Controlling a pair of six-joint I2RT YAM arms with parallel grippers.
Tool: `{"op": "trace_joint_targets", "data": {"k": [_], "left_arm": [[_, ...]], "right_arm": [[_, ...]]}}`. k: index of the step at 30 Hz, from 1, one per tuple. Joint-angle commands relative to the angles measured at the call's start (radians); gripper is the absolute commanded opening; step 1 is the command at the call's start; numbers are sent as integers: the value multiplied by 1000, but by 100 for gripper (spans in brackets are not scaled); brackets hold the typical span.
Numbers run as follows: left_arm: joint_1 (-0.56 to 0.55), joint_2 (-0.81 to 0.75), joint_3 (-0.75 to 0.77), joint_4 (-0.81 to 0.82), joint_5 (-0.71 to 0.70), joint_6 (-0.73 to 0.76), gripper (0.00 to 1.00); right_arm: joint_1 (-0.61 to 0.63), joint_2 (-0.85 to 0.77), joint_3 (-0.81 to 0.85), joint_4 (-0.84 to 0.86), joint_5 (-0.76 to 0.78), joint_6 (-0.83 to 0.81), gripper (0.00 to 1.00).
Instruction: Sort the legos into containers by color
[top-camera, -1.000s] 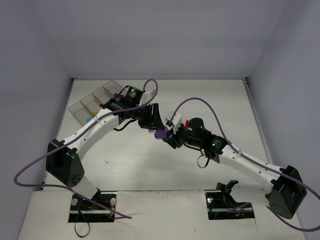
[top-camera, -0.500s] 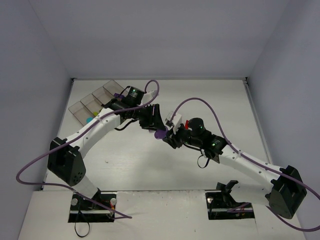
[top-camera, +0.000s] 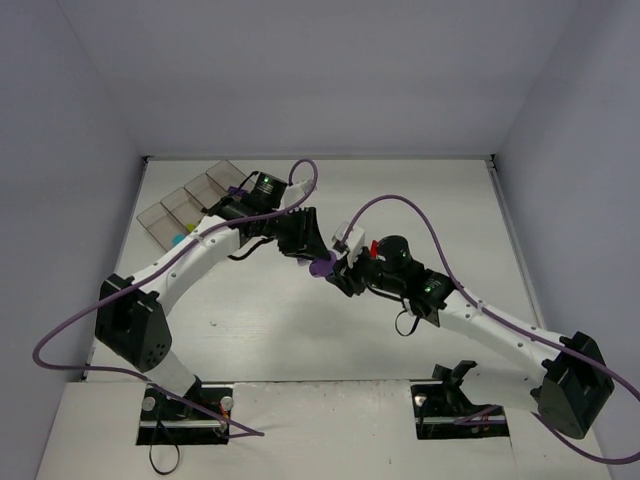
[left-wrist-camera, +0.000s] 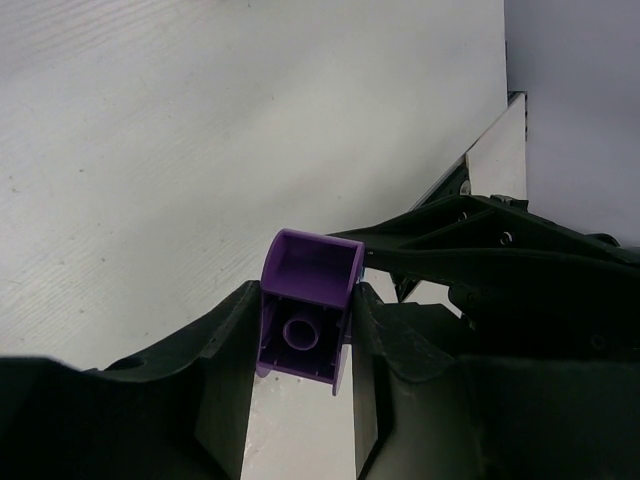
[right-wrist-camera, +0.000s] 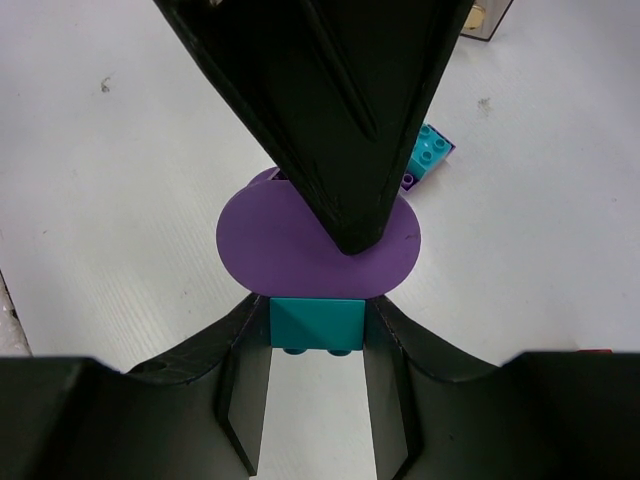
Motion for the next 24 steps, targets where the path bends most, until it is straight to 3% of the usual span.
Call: {"op": "trace_joint_targets", "data": {"k": [1, 14, 18, 21, 24], "left_arm": [[34, -27, 21, 22, 37, 20, 0], [249, 0, 149, -73, 32, 107, 0], [309, 66, 272, -114, -308, 169, 0], [358, 148, 343, -67, -473, 152, 0], [399, 246, 409, -9, -527, 115, 0]], "right_arm": [[-16, -33, -28, 77, 9, 0, 0], [-36, -26, -37, 51, 29, 23, 0], [-36, -7, -8, 49, 26, 25, 0], [-36, 13, 15, 51, 21, 31, 0], [-36, 23, 24, 51, 23, 32, 0]]}}
